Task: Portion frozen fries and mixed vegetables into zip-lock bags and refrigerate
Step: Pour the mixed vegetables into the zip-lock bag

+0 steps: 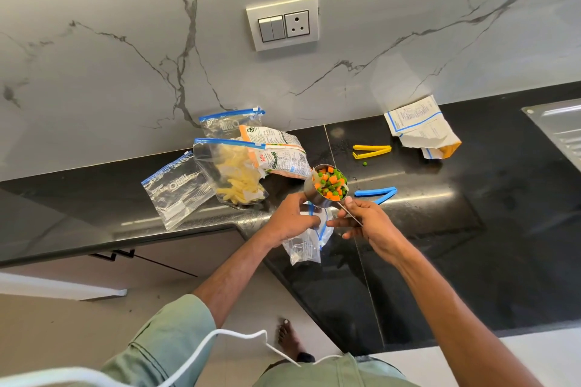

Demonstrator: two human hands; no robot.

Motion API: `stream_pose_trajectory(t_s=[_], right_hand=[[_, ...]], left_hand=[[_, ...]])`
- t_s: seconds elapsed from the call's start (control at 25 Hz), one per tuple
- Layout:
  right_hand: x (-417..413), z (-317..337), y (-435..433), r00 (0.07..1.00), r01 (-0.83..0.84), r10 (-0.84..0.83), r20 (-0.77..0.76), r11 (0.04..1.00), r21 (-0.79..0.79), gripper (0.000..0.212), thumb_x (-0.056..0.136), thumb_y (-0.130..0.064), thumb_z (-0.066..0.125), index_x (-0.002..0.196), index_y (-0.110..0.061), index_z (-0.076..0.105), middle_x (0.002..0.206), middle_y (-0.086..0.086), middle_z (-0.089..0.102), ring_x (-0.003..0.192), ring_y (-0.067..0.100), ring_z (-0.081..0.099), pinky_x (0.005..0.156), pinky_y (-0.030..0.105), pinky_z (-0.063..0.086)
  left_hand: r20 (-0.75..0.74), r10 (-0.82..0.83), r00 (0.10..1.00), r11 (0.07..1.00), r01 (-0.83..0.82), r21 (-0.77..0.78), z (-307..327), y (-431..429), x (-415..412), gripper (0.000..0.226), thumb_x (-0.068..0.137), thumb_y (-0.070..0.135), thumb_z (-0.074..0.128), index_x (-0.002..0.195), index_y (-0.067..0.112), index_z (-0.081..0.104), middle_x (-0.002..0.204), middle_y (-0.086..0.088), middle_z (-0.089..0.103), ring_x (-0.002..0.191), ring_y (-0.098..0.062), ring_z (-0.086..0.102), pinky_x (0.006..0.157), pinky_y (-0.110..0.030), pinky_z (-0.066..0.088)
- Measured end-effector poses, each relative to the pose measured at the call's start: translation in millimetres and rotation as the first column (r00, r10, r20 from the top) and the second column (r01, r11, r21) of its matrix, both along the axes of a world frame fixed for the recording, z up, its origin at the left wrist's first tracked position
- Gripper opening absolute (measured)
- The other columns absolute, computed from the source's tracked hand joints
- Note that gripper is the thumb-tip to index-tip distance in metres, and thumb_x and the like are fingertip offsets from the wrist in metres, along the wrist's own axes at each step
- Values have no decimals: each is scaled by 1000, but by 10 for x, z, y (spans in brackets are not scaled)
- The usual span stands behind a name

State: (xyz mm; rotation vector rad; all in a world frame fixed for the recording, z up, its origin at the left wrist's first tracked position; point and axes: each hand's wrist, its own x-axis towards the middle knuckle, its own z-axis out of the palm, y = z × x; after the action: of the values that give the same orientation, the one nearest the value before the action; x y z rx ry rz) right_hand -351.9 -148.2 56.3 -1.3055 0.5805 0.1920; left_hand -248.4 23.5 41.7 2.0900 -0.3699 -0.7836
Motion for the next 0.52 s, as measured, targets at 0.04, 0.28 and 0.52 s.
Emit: stream_pose_trajectory(t_s=[0.04, 0.28, 0.52], right_hand=[[5, -6, 3, 1000, 4, -4, 6, 1000, 2, 40, 111, -33, 44, 95, -5, 66, 102, 17, 78, 96, 25, 78, 61, 26, 59], [13, -1, -20, 999, 7, 2, 48, 981, -192, 42, 112, -33, 43, 98, -2, 69, 95, 16, 78, 93, 26, 77, 67, 29, 62], [51, 84, -61, 995, 38, -13, 103, 968, -248, 45, 111, -33, 44, 99, 2, 70, 96, 17, 77, 83, 13, 76, 64, 26, 61]], left_hand=[[-10, 1, 1000, 1000, -1, -13, 6, -9, 1, 50, 72, 4, 78, 118, 21, 68, 112, 7, 73, 112, -12, 66, 99, -43, 53], [-84, 67, 994, 989, -77, -127, -32, -39, 11, 46, 85, 1, 74, 128, 17, 70, 125, 4, 70, 105, -19, 71, 82, -42, 64], [107, 304, 946, 952, -298, -73, -78, -98, -51, 40, 71, 38, 92, 104, 17, 81, 101, 7, 75, 87, -9, 68, 70, -24, 52]])
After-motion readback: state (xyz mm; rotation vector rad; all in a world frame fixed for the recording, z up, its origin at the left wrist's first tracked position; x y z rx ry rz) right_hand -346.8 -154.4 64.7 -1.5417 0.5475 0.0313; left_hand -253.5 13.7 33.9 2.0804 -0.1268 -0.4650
